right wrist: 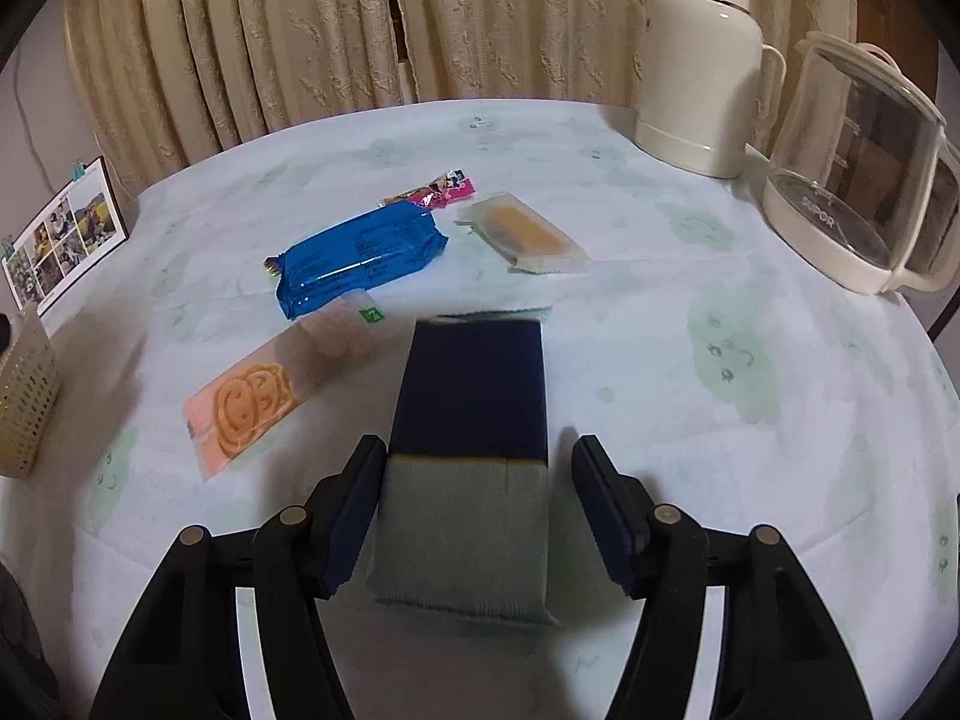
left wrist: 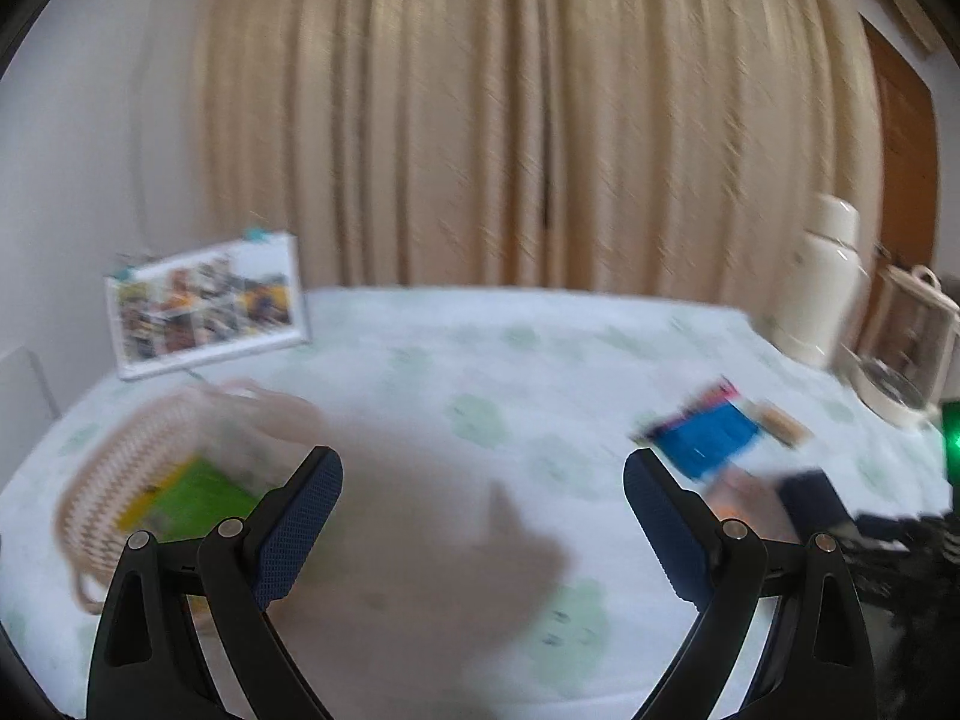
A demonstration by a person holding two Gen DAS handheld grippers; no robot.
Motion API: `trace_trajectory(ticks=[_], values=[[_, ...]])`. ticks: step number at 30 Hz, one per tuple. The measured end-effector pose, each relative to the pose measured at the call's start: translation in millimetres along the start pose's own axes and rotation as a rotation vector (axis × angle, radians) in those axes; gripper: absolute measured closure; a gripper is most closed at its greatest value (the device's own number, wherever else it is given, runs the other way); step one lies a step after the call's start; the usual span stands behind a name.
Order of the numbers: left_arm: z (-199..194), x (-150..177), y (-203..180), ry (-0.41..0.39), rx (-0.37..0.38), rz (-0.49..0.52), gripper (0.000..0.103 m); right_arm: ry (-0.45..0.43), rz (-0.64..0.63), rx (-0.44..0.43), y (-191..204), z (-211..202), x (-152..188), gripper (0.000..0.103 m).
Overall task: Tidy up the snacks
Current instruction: 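Grasp the navy-and-grey box with the right gripper while the left reaches toward the pink cookie bag, then grasp the pink cookie bag with the left gripper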
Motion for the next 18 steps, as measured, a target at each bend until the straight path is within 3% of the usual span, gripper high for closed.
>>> trace_trajectory(ticks=[4,7,10,18], values=[[22,8,-22,0.118,0.060,0.024,0.008,0.009,-0.029,-0.002,4,7,-4,0.036],[32,13,-34,0.158,0.068,0.073,0.008,0.017,-0.055,0.000,6,11,-5,0.037],[42,21,-49,0.209,0.110,0.121,0.008,0.011,-0.063,0.004,2,9,-5,0.054],[66,38,-92,0.316,0.238,0.192,0.008,-0.012,0.060,-0.065,-20,3,-6,0.056]])
Point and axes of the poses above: each gripper's, at about its wrist camera, not at the fingertips, and z roughly the way its jaws point, y to its left, x to its underside, the point moved 6 cm from there along z, roughly the way its jaws point, and after that the axes turned 7 degrees about -y, right-handed, at the moved point
